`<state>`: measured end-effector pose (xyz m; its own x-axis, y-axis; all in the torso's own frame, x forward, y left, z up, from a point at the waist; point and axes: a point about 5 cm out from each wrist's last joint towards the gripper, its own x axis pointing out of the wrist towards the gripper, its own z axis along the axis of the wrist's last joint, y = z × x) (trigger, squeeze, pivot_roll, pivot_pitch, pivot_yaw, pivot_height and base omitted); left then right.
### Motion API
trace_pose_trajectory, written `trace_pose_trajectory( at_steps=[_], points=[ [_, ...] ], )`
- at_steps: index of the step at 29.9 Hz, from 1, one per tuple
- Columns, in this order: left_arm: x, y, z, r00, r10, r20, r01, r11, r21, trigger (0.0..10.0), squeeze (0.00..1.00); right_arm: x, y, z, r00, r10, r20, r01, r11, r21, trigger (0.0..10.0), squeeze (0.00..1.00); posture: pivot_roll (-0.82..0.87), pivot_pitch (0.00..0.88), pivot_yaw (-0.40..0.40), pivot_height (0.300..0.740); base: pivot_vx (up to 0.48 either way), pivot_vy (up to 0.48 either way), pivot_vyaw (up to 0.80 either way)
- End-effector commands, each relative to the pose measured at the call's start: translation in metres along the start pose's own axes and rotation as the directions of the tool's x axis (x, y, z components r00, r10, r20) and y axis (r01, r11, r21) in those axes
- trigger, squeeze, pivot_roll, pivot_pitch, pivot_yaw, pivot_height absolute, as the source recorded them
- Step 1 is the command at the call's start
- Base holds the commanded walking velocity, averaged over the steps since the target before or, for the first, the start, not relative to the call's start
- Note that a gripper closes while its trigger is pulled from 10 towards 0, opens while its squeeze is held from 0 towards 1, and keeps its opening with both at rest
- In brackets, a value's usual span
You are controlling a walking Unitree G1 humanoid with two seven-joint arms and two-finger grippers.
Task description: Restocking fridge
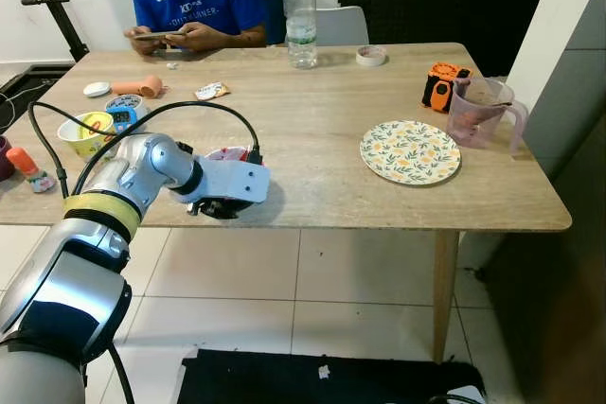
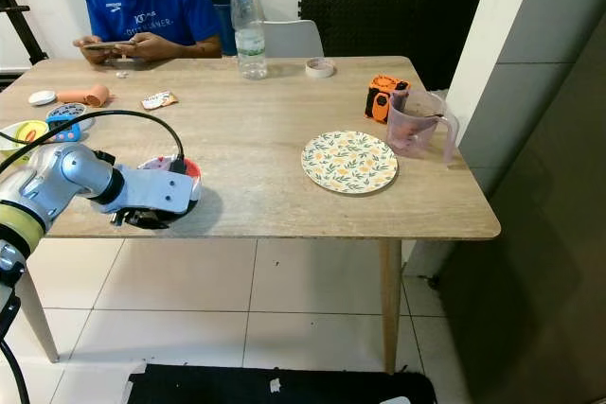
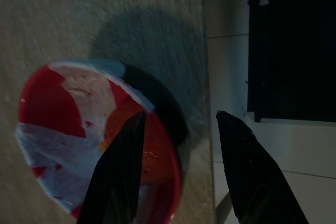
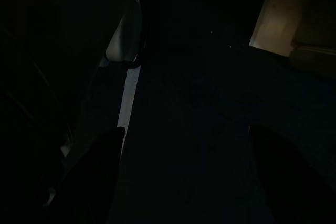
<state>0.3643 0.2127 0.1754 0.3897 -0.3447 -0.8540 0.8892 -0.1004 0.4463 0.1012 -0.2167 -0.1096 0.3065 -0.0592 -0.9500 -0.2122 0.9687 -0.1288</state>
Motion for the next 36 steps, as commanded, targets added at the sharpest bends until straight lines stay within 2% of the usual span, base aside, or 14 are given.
trace_pose_trajectory(
  at_steps=[1, 6, 15, 16, 17, 18, 19, 36],
  points=[
    [0.006, 0.0, 0.004, 1.0, -0.014, -0.012, 0.014, 1.0, 0.019, 10.0, 0.0, 0.0, 0.005, -0.001, 1.0, 0.013, 0.003, -0.013, 1.0, 0.007, 10.0, 0.0, -0.03, 0.0, 0.067, 0.74, 0.0, 0.0, 0.0],
    [0.016, -0.002, 0.006, 1.0, 0.004, -0.019, -0.004, 1.0, 0.009, 10.0, 0.0, 0.0, 0.002, 0.0, 1.0, 0.002, 0.01, -0.002, 1.0, 0.014, 10.0, 0.0, -0.04, 0.0, 0.068, 0.74, 0.0, 0.0, 0.0],
    [0.032, -0.006, 0.01, 0.998, 0.042, -0.042, -0.04, 0.998, 0.039, 10.0, 0.0, 0.0, 0.003, 0.002, 1.0, 0.002, 0.018, -0.002, 1.0, 0.02, 10.0, 0.0, -0.04, 0.0, 0.069, 0.74, 0.0, 0.0, 0.0],
    [0.033, -0.006, 0.011, 0.998, 0.045, -0.046, -0.043, 0.998, 0.043, 9.6, 0.0, 0.0, 0.003, 0.002, 1.0, 0.002, 0.019, -0.002, 1.0, 0.02, 10.0, 0.0, -0.04, 0.0, 0.069, 0.74, 0.0, 0.0, 0.0],
    [0.034, -0.006, 0.011, 0.998, 0.043, -0.045, -0.041, 0.998, 0.046, 4.9, 0.0, 0.0, 0.002, 0.002, 1.0, 0.002, 0.02, -0.002, 1.0, 0.021, 10.0, 0.0, -0.04, 0.0, 0.068, 0.74, 0.0, 0.0, 0.0],
    [0.035, -0.006, 0.013, 0.998, 0.041, -0.042, -0.039, 0.998, 0.049, 4.0, 0.0, 0.0, 0.002, 0.003, 1.0, 0.001, 0.021, -0.001, 1.0, 0.023, 10.0, 0.0, -0.04, 0.0, 0.068, 0.74, 0.0, 0.0, 0.0],
    [0.036, -0.006, 0.013, 0.998, 0.042, -0.04, -0.04, 0.998, 0.05, 0.0, 0.0, 0.0, 0.002, 0.003, 1.0, 0.001, 0.022, -0.001, 1.0, 0.025, 10.0, 0.0, -0.04, 0.0, 0.068, 0.74, 0.0, 0.0, 0.0],
    [0.031, 0.0, 0.016, 0.997, 0.071, -0.027, -0.069, 0.995, 0.069, 0.0, 0.0, 0.001, 0.0, 0.01, 0.999, -0.001, 0.036, 0.0, 1.0, 0.025, 10.0, 0.0, -0.04, 0.0, 0.066, 0.74, 0.0, 0.0, 0.0]
  ],
)
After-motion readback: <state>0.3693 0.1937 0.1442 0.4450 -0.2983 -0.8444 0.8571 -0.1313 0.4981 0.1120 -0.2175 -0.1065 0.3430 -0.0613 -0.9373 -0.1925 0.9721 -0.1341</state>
